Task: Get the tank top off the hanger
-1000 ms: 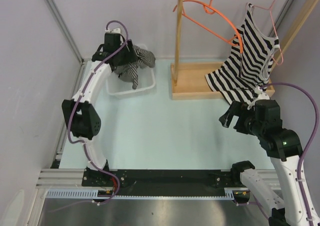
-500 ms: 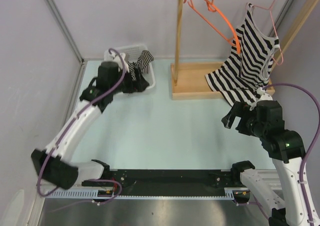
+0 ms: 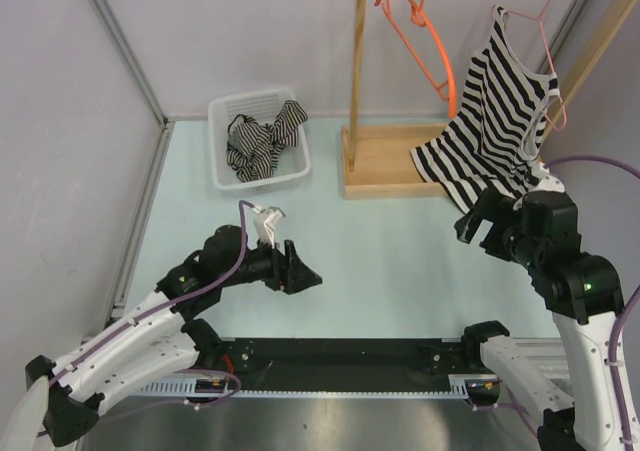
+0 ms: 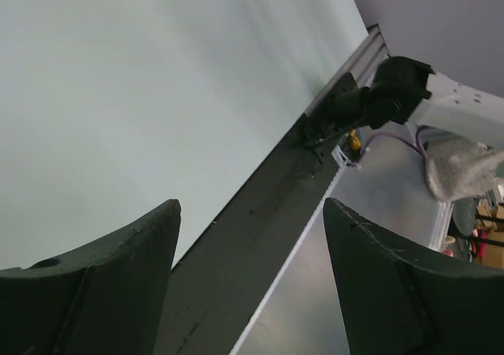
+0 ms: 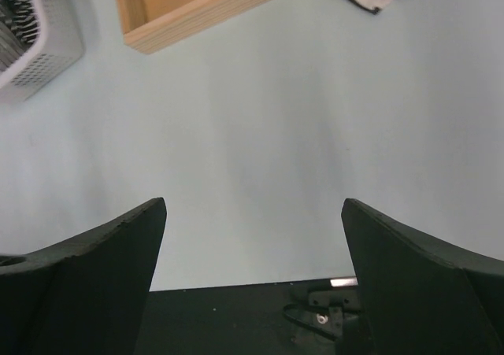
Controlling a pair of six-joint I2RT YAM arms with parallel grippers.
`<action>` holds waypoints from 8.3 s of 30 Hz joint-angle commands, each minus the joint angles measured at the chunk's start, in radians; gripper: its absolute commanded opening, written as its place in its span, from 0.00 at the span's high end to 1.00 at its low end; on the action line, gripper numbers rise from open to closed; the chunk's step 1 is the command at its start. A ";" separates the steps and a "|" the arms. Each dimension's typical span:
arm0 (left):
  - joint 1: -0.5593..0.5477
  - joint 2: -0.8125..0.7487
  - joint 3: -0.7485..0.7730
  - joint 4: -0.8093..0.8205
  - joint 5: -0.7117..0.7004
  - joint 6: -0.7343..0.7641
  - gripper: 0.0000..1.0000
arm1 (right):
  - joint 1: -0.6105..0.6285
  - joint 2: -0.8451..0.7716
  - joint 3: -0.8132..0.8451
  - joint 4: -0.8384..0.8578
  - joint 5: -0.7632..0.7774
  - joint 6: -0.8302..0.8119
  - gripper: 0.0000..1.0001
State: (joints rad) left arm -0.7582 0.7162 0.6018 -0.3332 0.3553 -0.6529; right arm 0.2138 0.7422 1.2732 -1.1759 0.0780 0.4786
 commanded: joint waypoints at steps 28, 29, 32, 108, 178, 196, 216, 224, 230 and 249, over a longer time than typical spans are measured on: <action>-0.067 0.069 0.216 -0.102 0.114 0.220 0.20 | -0.412 0.727 0.747 0.509 -0.024 -0.560 0.00; -0.067 0.075 0.225 -0.109 0.114 0.231 0.20 | -0.412 0.737 0.743 0.516 -0.038 -0.570 0.00; -0.066 0.085 0.248 -0.130 0.111 0.252 0.20 | -0.415 0.764 0.720 0.542 -0.049 -0.575 0.06; -0.066 0.324 0.481 0.031 -0.234 0.105 0.14 | 0.036 -0.314 -0.333 0.353 -0.745 0.041 1.00; 0.174 0.408 0.458 -0.152 -0.299 0.223 1.00 | 0.015 -0.351 -0.150 0.435 -0.880 -0.092 1.00; 0.116 0.101 0.421 0.101 0.177 0.130 0.14 | 0.281 -0.115 -0.388 0.912 -0.602 0.040 1.00; -0.036 0.071 0.306 0.208 -0.269 -0.018 0.48 | 1.064 0.250 -0.334 1.159 0.310 -0.066 1.00; -0.036 0.138 0.375 0.158 -0.319 0.090 0.75 | 1.066 0.276 -0.345 1.194 0.177 -0.087 0.99; -0.036 0.177 0.444 0.137 -0.392 0.211 1.00 | 1.062 0.284 -0.339 1.135 0.189 -0.066 0.70; -0.036 0.040 0.494 0.053 -0.633 0.199 1.00 | 1.053 0.250 -0.344 0.815 0.224 -0.077 0.00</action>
State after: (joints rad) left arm -0.7998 0.7673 1.0744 -0.2584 -0.2955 -0.3222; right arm 1.2148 1.0351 0.9001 -0.4030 0.3443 0.4770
